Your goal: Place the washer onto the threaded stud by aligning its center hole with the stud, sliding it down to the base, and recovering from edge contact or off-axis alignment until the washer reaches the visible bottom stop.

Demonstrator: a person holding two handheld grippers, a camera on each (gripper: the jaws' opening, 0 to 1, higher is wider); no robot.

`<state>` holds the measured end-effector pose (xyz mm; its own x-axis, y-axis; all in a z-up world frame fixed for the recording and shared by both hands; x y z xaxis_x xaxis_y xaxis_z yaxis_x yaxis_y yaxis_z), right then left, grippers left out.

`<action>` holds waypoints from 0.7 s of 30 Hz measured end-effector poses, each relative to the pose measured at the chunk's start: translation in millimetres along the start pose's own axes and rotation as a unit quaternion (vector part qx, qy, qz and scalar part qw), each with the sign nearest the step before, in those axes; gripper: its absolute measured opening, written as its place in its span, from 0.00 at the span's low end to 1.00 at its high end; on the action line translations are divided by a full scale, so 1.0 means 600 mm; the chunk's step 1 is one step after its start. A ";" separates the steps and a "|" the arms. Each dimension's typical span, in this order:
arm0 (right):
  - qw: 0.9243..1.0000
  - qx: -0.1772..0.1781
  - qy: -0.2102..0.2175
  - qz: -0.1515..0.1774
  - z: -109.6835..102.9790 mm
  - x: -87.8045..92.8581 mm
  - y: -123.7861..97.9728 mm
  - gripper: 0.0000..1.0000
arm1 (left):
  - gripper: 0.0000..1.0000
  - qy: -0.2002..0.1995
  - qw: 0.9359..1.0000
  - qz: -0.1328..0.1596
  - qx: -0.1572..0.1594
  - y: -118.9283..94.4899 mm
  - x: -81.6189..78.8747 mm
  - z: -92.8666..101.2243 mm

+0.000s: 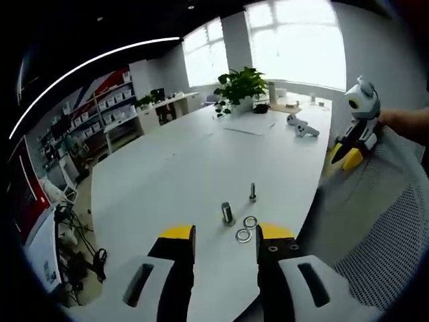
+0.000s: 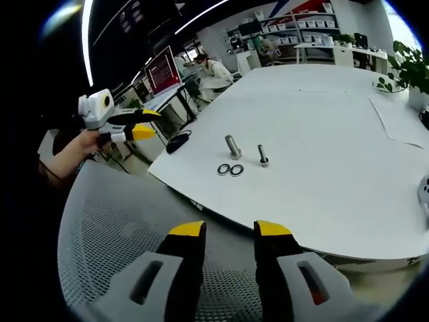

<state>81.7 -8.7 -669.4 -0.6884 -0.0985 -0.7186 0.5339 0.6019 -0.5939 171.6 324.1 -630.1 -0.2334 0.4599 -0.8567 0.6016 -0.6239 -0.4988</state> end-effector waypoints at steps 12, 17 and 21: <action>1.000 0.016 0.013 0.014 0.002 -0.001 -0.003 0.31 | 0.56 0.035 0.998 -0.003 0.045 0.020 -0.017 -0.006; 0.999 0.028 0.033 0.030 0.007 -0.002 -0.006 0.31 | 0.67 0.047 0.996 -0.010 0.079 0.040 -0.011 -0.001; 0.999 0.024 0.028 0.022 0.005 0.000 -0.005 0.31 | 0.70 0.031 0.993 -0.024 0.107 0.064 -0.001 0.009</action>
Point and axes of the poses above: the point that each gripper's makers call its tool centre point, and the gripper's own axes: y roughly forward along the fingers, z roughly to its right, x roughly out of its underside, the point moved 9 cm from there along -y, roughly backward along the fingers, and after that the axes turned 5 degrees about z, right-handed, at the moved point
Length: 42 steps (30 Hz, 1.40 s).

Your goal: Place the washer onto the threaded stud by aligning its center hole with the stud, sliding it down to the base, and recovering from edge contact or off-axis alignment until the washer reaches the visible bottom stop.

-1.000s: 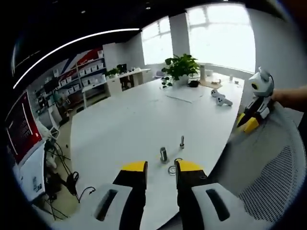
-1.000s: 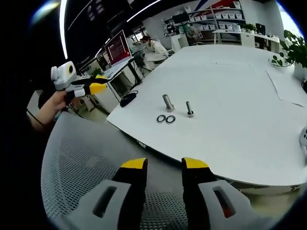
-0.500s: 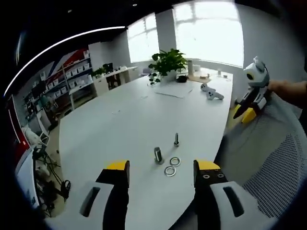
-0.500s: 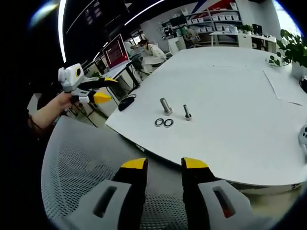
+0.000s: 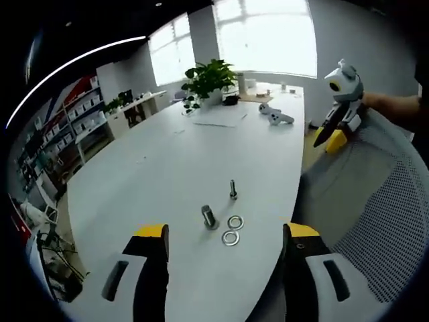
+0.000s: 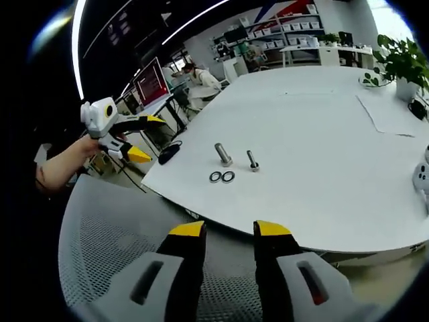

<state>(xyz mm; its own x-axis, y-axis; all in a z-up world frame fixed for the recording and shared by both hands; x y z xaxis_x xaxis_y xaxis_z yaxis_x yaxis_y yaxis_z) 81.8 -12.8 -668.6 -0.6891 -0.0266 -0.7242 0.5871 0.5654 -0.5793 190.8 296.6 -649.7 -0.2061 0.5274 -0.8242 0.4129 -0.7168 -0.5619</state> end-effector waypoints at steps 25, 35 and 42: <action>1.000 -0.004 -0.002 -0.003 0.001 0.000 0.001 0.31 | 0.48 0.048 0.970 -0.198 0.135 0.170 0.071 0.002; 1.000 -0.003 0.000 -0.002 0.001 -0.001 0.001 0.31 | 0.46 0.062 0.959 -0.239 0.136 0.215 0.094 -0.013; 1.000 0.002 0.003 -0.007 0.002 0.001 0.001 0.31 | 0.40 0.073 0.950 -0.273 0.136 0.236 0.106 -0.017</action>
Point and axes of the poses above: the point that each gripper's makers call its tool centre point, and the gripper's own axes: y roughly forward along the fingers, z roughly to its right, x roughly out of its underside, the point moved 9 cm from there along -y, roughly backward along the fingers, and after that the axes turned 5 degrees about z, right-handed, at the moved point
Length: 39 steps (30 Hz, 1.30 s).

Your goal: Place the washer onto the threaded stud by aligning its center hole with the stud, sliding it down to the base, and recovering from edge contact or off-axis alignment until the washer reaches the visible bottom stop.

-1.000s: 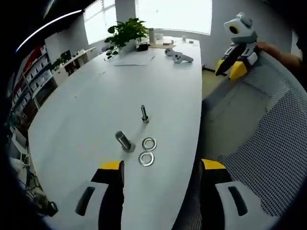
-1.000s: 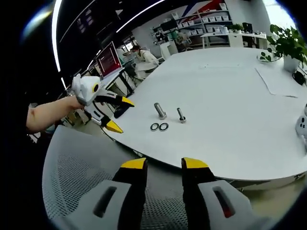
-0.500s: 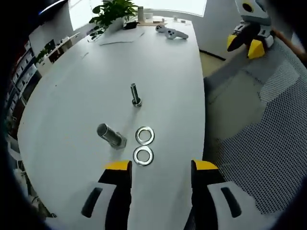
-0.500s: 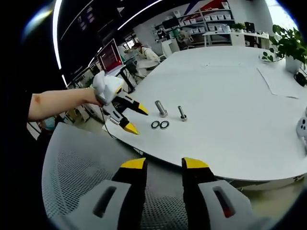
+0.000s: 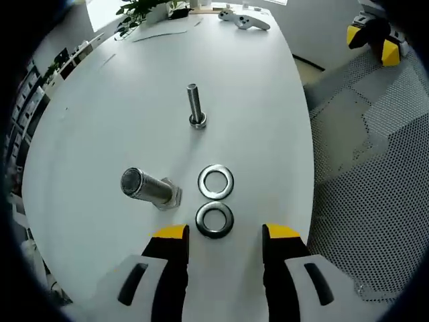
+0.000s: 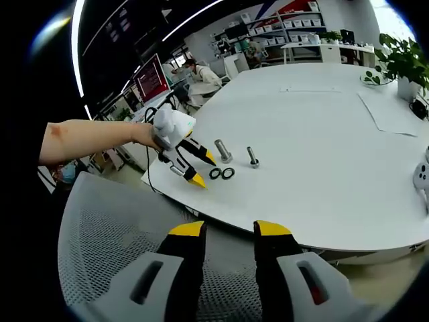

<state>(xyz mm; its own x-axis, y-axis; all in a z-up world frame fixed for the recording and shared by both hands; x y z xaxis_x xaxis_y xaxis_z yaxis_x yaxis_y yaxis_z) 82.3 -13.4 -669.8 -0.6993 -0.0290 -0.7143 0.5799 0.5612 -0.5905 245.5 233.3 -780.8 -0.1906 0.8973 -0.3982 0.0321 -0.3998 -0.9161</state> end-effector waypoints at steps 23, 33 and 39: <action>1.000 0.002 -0.001 -0.004 0.001 0.000 0.001 0.31 | 0.27 0.060 0.996 -0.068 -0.008 0.008 -0.035 -0.008; 1.000 0.006 -0.002 0.003 0.002 -0.001 -0.001 0.30 | 0.27 0.061 0.993 -0.102 -0.008 0.013 -0.044 -0.008; 1.000 0.004 -0.003 0.002 0.001 -0.001 -0.001 0.30 | 0.27 0.054 0.994 -0.095 -0.012 0.011 -0.041 -0.008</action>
Point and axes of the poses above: the point that each gripper's makers call its tool centre point, and the gripper's own axes: y roughly forward along the fingers, z roughly to its right, x roughly out of its underside, the point moved 9 cm from there along -y, roughly backward along the fingers, and after that the axes turned 5 degrees about z, right-handed, at the moved point
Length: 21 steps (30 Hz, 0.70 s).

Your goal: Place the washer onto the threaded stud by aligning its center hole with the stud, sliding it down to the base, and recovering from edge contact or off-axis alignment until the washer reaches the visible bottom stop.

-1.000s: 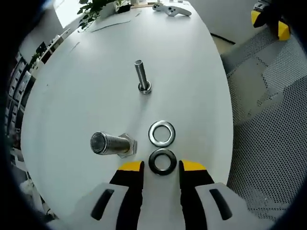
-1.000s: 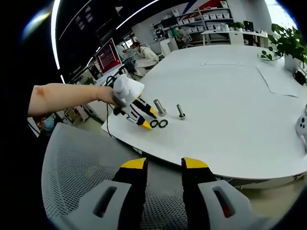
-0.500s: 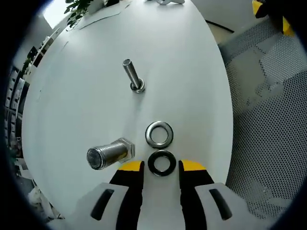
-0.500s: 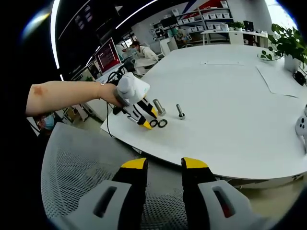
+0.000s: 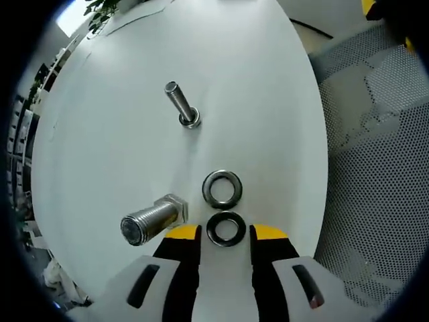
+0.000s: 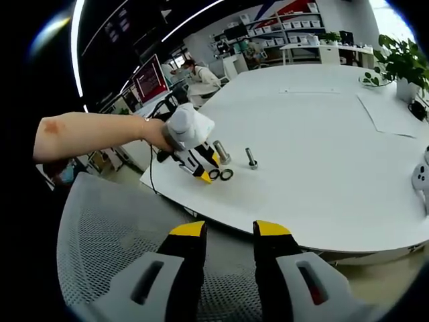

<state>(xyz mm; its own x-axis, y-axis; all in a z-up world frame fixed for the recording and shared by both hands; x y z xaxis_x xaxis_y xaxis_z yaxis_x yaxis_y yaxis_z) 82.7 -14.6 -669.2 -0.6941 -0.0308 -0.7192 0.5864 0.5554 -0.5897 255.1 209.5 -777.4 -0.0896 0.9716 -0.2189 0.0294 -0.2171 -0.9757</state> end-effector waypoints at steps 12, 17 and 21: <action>1.000 -0.002 -0.001 0.000 -0.001 -0.001 0.001 0.30 | 0.26 -0.013 1.000 -0.004 -0.005 -0.001 0.002 0.006; 1.000 -0.002 -0.001 0.001 -0.001 -0.001 0.001 0.30 | 0.24 -0.015 1.000 0.006 -0.005 -0.001 0.006 0.008; 1.000 -0.003 -0.001 0.000 -0.001 -0.001 0.001 0.30 | 0.22 -0.017 1.000 0.012 -0.005 -0.002 0.008 0.010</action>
<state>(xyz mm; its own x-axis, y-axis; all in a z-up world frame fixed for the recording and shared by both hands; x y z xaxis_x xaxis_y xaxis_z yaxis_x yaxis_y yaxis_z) 83.2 -13.6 -669.1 -0.6935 -0.0330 -0.7197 0.5833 0.5605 -0.5878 249.0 213.7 -777.3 -0.1217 0.9626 -0.2420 0.0418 -0.2386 -0.9702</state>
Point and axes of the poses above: the point that each gripper's makers call its tool centre point, and the gripper's own axes: y roughly forward along the fingers, z roughly to its right, x roughly out of its underside, the point moved 9 cm from there along -y, roughly backward along the fingers, and after that the axes turned 5 degrees about z, right-handed, at the moved point
